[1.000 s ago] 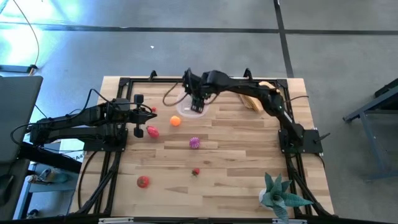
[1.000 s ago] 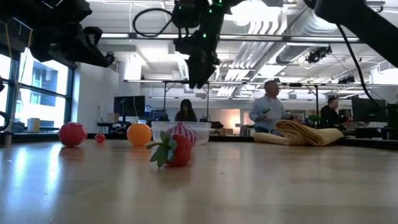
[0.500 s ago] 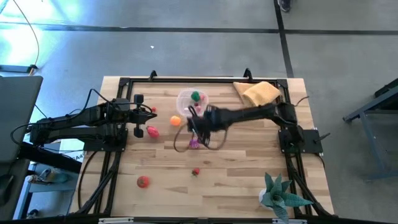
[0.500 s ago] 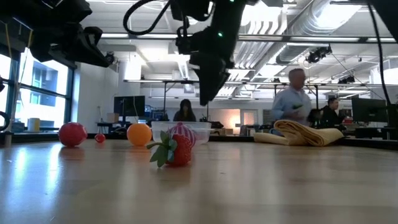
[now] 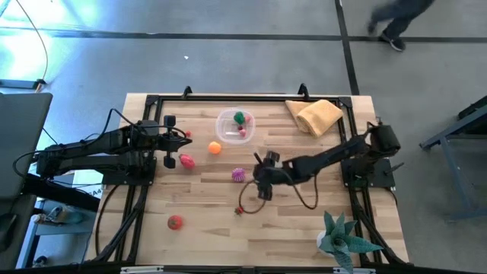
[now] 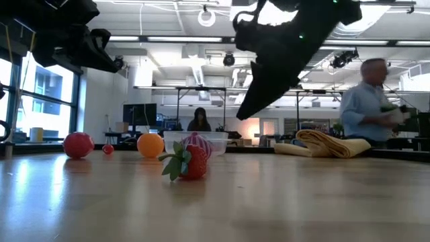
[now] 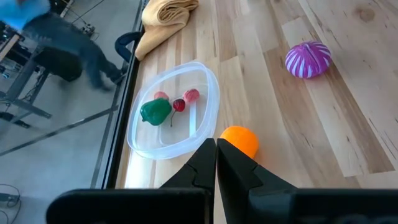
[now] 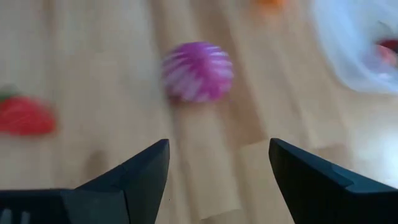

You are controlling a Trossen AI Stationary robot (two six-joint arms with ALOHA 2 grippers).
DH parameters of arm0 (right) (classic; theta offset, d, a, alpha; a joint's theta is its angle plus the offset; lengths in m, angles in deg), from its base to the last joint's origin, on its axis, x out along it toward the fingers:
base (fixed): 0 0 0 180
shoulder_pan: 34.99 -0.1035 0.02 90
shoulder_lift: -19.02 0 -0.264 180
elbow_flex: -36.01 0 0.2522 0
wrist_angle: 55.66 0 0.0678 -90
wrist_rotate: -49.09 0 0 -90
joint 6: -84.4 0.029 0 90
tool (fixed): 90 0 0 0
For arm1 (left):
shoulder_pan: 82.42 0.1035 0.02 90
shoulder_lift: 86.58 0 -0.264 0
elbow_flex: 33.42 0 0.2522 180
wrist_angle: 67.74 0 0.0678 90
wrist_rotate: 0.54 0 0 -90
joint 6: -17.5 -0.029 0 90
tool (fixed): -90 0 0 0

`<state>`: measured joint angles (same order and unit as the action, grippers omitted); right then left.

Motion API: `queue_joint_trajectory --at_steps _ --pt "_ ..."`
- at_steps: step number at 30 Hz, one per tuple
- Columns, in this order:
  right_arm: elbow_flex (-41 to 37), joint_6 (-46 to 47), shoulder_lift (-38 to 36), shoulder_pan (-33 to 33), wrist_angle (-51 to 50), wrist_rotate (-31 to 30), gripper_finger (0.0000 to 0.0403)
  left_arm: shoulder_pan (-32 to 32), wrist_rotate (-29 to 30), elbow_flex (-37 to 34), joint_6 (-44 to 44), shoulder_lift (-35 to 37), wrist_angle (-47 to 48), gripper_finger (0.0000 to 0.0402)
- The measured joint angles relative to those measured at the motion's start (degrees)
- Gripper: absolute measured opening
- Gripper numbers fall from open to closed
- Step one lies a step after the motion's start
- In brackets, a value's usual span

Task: Pick and placing Produce into tupperware
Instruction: Put the white and purple onion into the transparent bin

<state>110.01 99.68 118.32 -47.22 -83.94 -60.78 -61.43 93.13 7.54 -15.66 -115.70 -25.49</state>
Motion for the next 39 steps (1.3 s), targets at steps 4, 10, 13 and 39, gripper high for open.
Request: queue_joint_trajectory --at_steps 4,10,13,39 --pt "-5.43 -4.27 -0.43 -0.55 9.12 -0.03 0.0268 0.0 0.02 0.0 0.0 0.0 0.0 0.0005" --pt "-10.92 -7.74 0.45 1.9 21.59 4.4 0.0268 -0.02 0.0 0.0 0.0 0.02 0.0 0.0005" --pt "-12.64 -6.95 1.06 4.57 24.62 9.2 0.0268 0.0 0.02 0.0 0.0 0.02 0.0 0.0005" --pt "-4.29 -14.0 10.44 10.38 27.47 20.55 0.0268 -0.02 0.0 0.0 0.0 0.01 -0.01 0.0005"
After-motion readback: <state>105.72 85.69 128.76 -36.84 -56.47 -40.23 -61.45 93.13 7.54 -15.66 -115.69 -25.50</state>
